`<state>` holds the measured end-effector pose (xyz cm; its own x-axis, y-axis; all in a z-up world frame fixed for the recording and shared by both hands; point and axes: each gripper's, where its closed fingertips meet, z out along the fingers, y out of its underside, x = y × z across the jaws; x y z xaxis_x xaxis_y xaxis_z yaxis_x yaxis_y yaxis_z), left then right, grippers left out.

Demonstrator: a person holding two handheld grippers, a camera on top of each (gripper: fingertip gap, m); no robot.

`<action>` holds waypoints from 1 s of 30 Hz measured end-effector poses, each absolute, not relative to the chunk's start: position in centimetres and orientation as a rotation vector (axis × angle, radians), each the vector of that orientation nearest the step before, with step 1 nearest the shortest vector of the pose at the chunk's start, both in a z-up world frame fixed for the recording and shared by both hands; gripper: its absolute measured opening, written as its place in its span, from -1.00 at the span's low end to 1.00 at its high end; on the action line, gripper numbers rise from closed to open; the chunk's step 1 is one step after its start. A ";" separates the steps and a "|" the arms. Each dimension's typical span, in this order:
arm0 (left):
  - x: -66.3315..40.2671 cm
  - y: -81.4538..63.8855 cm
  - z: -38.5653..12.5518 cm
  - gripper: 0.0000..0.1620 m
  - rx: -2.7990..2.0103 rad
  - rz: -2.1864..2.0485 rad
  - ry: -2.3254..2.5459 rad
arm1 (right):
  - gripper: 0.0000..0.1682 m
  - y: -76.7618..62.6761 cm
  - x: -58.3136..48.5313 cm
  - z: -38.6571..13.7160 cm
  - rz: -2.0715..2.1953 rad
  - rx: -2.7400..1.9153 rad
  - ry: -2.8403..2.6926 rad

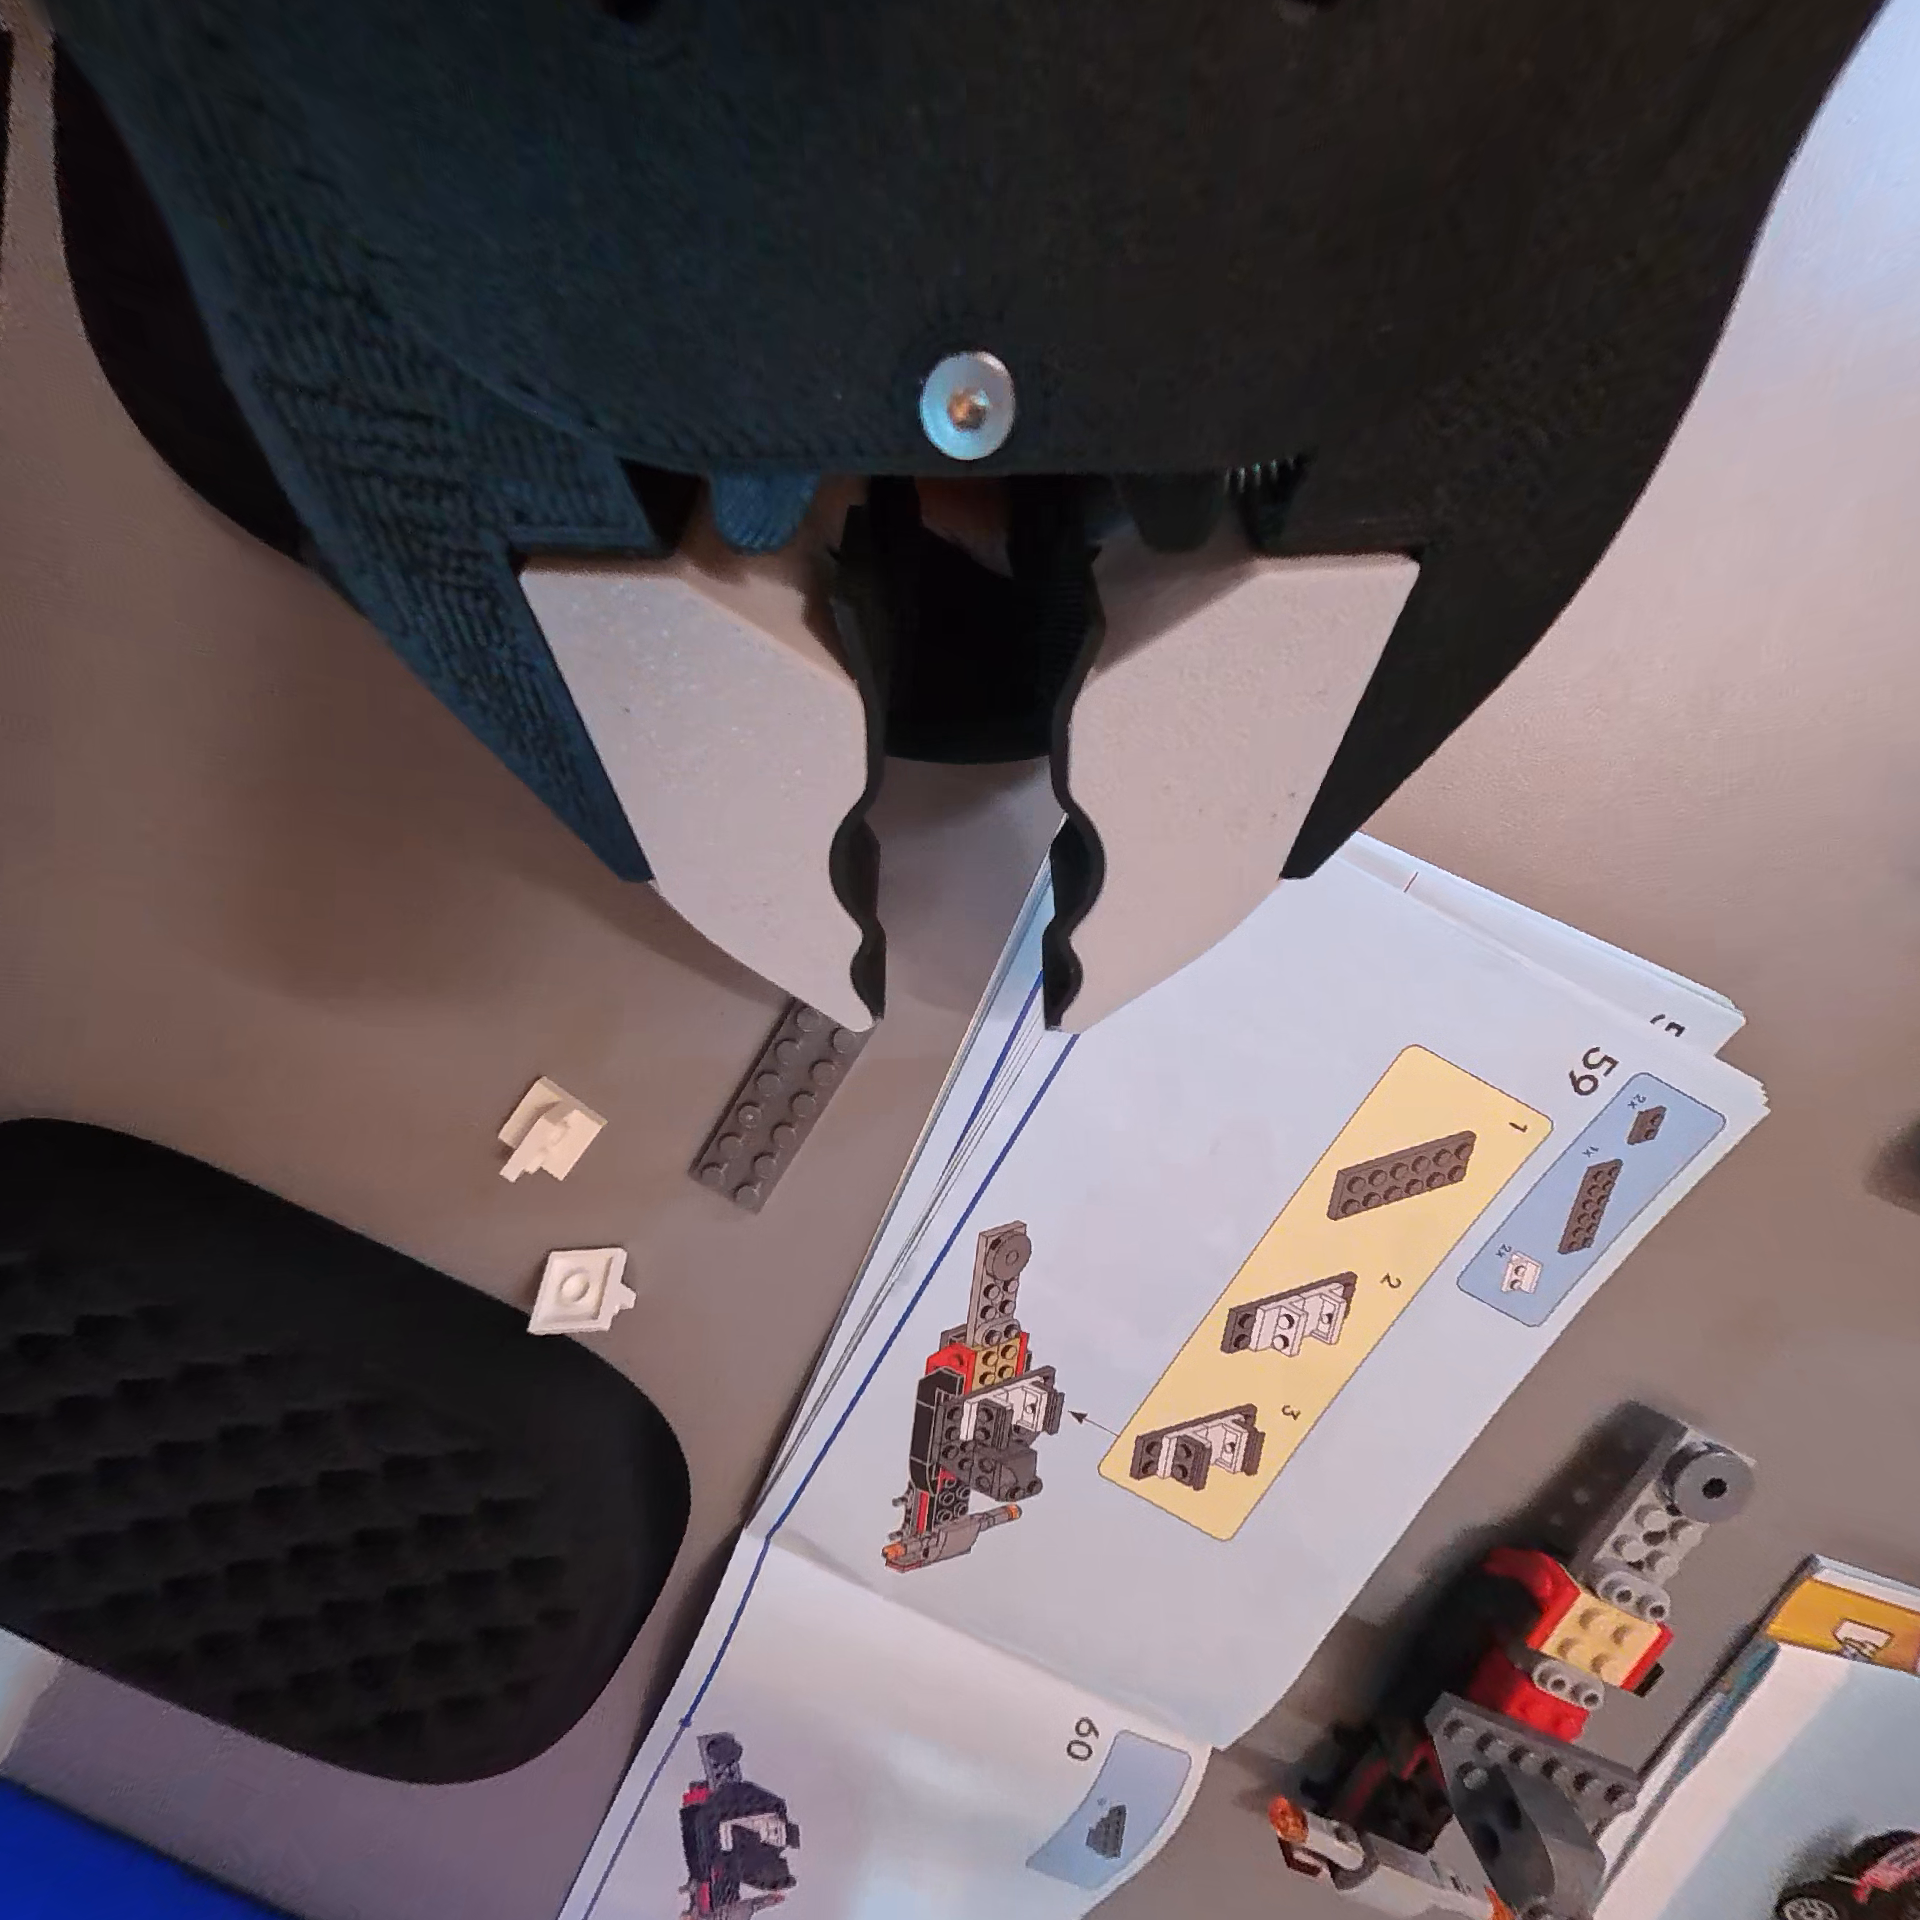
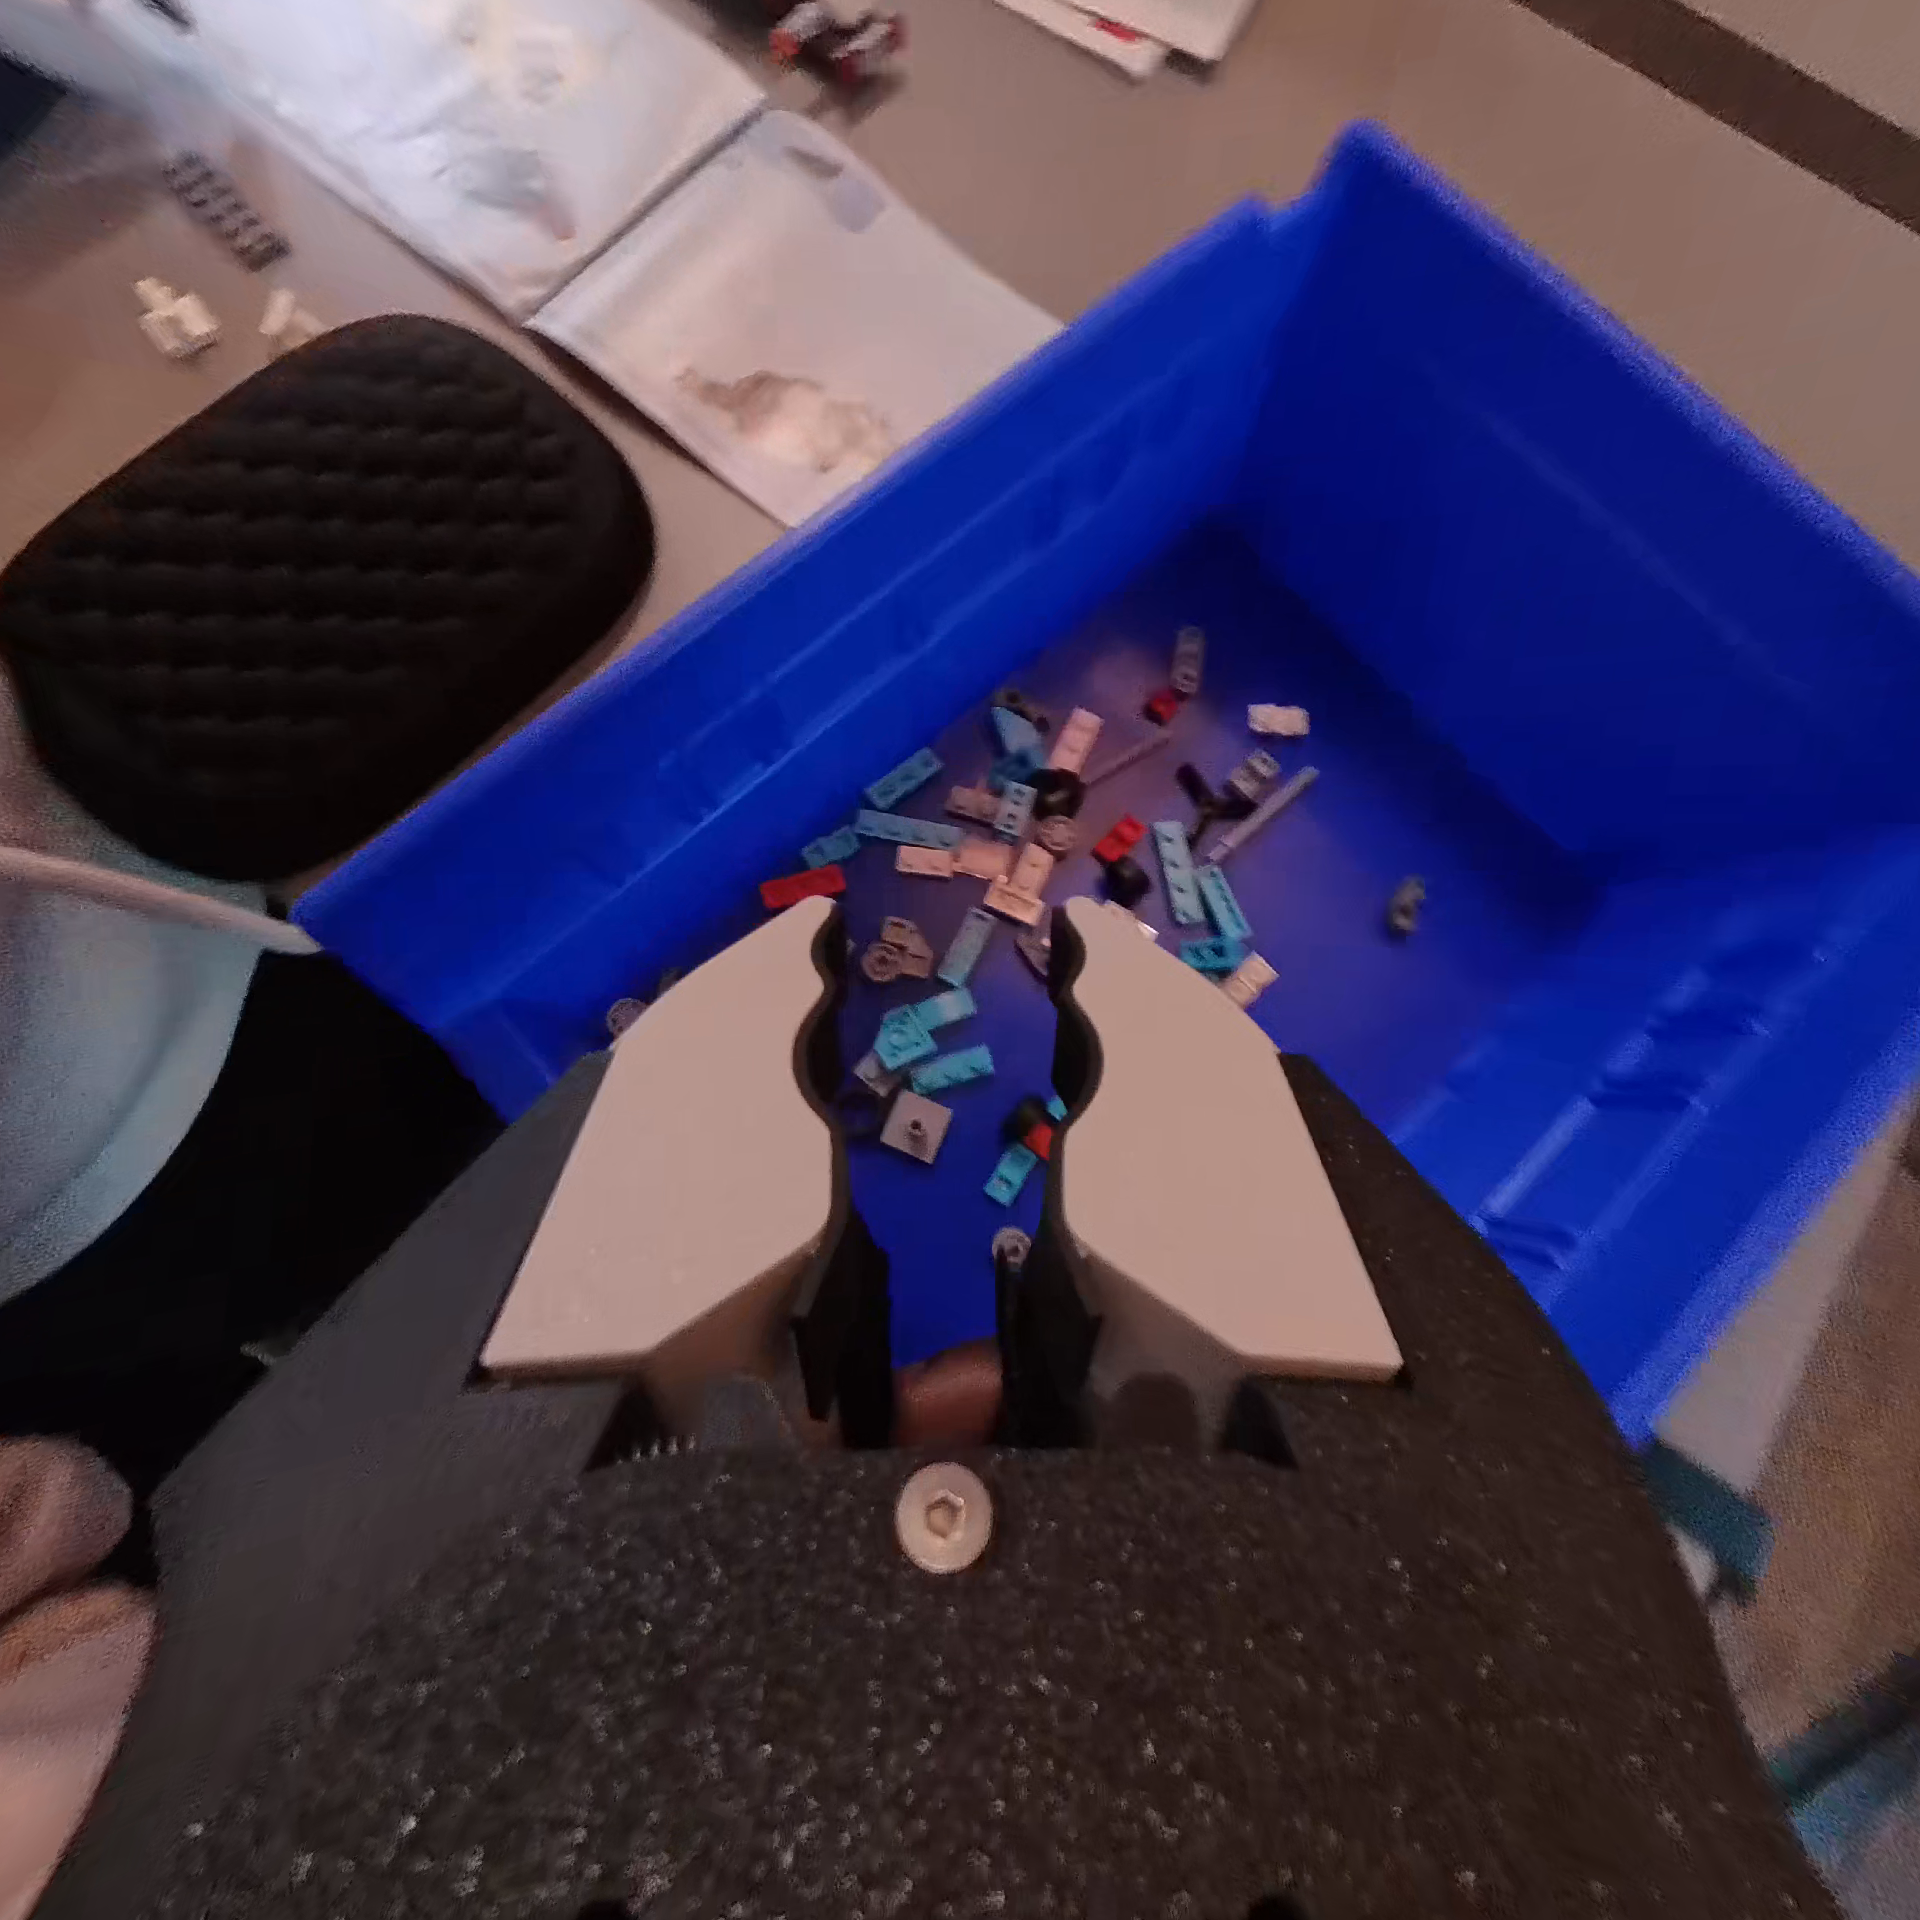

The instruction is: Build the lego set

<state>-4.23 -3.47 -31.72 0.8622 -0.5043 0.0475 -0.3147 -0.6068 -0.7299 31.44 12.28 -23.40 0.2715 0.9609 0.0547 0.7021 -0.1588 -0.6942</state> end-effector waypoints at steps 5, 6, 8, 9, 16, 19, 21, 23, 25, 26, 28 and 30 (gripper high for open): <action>-4.3 -3.4 -31.7 -0.64 -2.257 -0.291 0.591 | -0.57 11.0 30.4 -25.2 0.603 -1.851 -1.658; -4.3 -3.4 -31.7 -0.64 -2.258 -0.287 0.593 | -0.60 10.9 30.7 -25.7 0.597 -1.867 -1.675; -4.3 -3.4 -31.8 -0.64 -2.266 -0.280 0.596 | -0.65 10.6 30.8 -26.1 0.612 -1.874 -1.697; -4.3 -3.4 -31.9 -0.64 -2.273 -0.280 0.598 | -0.69 10.8 30.8 -26.1 0.612 -1.862 -1.694; -4.3 -3.5 -31.8 -0.65 -2.273 -0.305 0.589 | -0.97 12.4 30.1 -24.7 0.584 -1.779 -1.564; -4.3 -3.5 -31.9 -0.65 -2.276 -0.314 0.590 | -0.98 12.2 29.8 -24.9 0.610 -1.794 -1.574; -4.2 -3.5 -31.9 -0.64 -2.278 -0.317 0.591 | -0.96 12.3 30.0 -25.5 0.588 -1.826 -1.586; -4.2 -3.5 -31.8 -0.64 -2.273 -0.319 0.594 | -0.86 12.3 30.6 -25.8 0.560 -1.870 -1.604; -4.2 -3.5 -31.8 -0.64 -2.266 -0.321 0.596 | -0.80 11.8 31.5 -25.5 0.550 -1.898 -1.640; -4.2 -3.5 -31.8 -0.64 -2.265 -0.324 0.597 | -0.75 11.2 31.9 -25.2 0.568 -1.912 -1.667; -4.1 -3.6 -31.8 -0.64 -2.270 -0.335 0.597 | -0.58 10.0 32.7 -25.1 0.614 -1.965 -1.737; -4.1 -3.6 -31.8 -0.64 -2.276 -0.347 0.595 | -0.36 10.3 33.3 -24.9 0.565 -1.994 -1.741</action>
<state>-4.10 -3.58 -31.85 0.8554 -0.5134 0.0679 -0.3114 -0.6147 -0.7247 33.33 10.32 -24.92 0.1281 0.9915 -0.0221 0.8157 -0.1180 -0.5664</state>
